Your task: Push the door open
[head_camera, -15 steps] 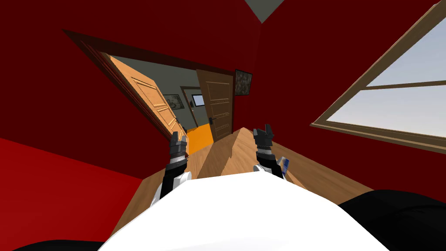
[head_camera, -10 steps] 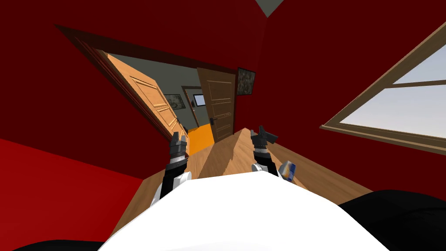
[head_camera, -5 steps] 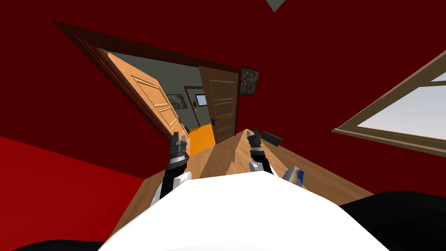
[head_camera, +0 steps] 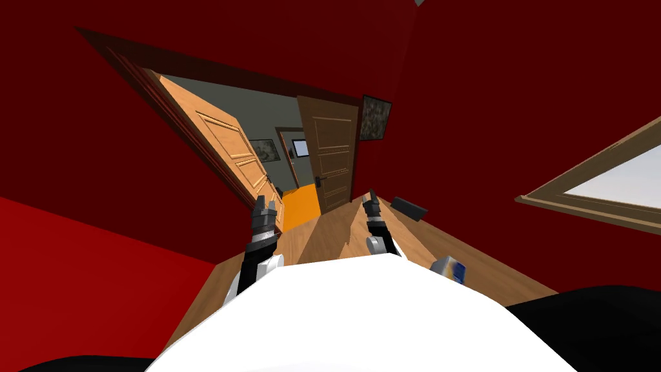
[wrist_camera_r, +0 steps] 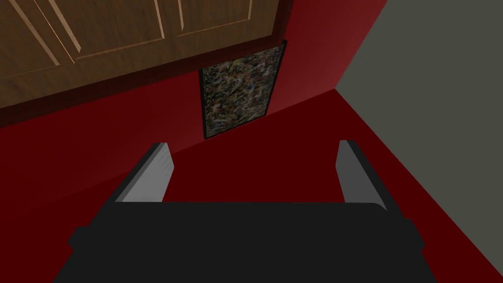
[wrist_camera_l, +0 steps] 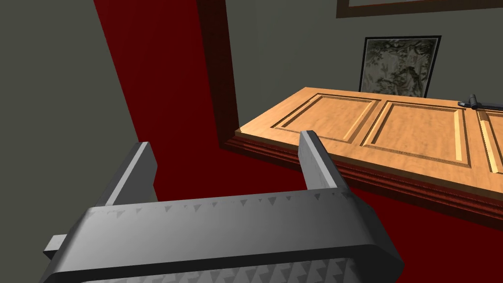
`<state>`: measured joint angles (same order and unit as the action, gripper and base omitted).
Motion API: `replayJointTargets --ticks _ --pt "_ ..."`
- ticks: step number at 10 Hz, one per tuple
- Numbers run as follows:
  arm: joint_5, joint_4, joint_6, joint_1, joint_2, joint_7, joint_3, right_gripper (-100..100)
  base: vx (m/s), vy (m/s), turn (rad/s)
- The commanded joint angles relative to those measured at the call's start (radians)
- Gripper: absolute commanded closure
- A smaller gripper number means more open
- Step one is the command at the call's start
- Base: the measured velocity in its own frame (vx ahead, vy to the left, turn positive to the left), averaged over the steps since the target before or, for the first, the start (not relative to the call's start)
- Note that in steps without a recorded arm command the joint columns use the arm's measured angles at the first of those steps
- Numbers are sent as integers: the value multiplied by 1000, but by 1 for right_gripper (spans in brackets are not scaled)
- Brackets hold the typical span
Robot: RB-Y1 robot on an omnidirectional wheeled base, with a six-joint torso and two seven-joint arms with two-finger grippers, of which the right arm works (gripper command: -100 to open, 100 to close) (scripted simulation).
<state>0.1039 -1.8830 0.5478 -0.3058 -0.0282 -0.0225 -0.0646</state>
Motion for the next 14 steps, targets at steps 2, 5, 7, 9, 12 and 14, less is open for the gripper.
replayJointTargets --ticks 2,5,7,9,12,14 --pt "3 71 -7 47 -12 1 3 -100 99 6 67" --pt "5 136 -9 89 -19 0 5 -100 73 4 48" --pt "7 199 -12 131 -26 0 6 -100 81 -8 76" --pt "9 267 -15 175 -32 0 8 -100 101 7 88" --pt "11 337 -18 219 -37 -1 10 -100 88 -3 56" --pt "14 399 -21 264 -41 -1 12 -100 64 2 64"
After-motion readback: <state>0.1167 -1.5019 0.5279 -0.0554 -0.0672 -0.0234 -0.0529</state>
